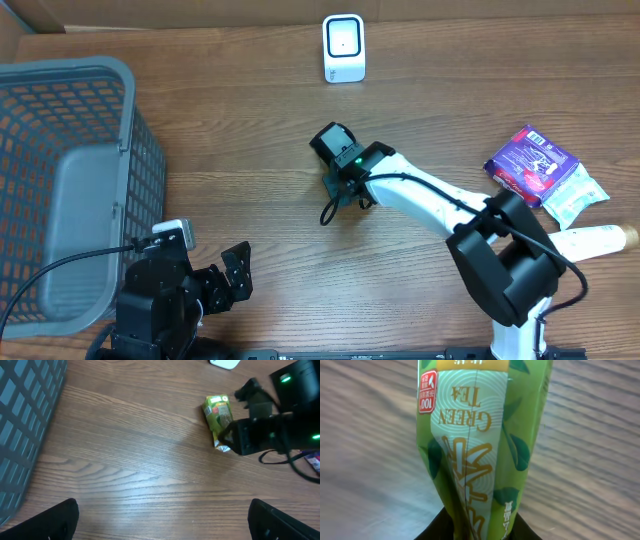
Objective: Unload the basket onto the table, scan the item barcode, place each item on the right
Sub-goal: 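Lift the green tea pouch and carry it toward the scanner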
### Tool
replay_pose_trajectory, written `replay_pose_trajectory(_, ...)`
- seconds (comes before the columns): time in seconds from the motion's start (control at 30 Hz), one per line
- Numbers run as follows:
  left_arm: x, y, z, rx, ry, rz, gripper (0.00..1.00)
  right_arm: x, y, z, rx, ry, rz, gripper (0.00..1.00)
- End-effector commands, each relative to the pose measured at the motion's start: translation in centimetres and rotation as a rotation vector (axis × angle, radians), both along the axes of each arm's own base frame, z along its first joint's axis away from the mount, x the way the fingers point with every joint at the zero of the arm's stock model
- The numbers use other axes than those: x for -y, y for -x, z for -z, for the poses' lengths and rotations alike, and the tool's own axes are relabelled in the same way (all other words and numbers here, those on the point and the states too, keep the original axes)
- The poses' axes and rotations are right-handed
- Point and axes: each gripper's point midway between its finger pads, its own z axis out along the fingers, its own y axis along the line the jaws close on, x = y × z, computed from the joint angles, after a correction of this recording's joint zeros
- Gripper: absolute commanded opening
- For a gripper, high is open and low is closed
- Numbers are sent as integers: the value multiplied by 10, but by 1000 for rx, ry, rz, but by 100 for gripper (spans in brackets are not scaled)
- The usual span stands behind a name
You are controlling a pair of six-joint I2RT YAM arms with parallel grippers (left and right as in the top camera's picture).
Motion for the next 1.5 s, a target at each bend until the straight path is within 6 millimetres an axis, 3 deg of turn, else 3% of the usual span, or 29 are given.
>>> replay_pose_trajectory(0.0,-2,0,-1,9,-8,-7,100,-16,-9,-65,21,-230,-9,18)
replay_pose_trajectory(0.17,-2,0,-1,9,-8,-8,100,-17,-2,-97,-100,-480,-78,16)
replay_pose_trajectory(0.43,-2,0,-1,9,-8,-7,100,0,13,-177,-170,-982,-400,16)
replay_pose_trajectory(0.9,-2,0,-1,9,-8,-7,100,18,33,-248,-190,-1388,-619,15)
replay_pose_trajectory(1.47,-2,0,-1,9,-8,-7,100,14,9,-269,-249,-1372,-525,7)
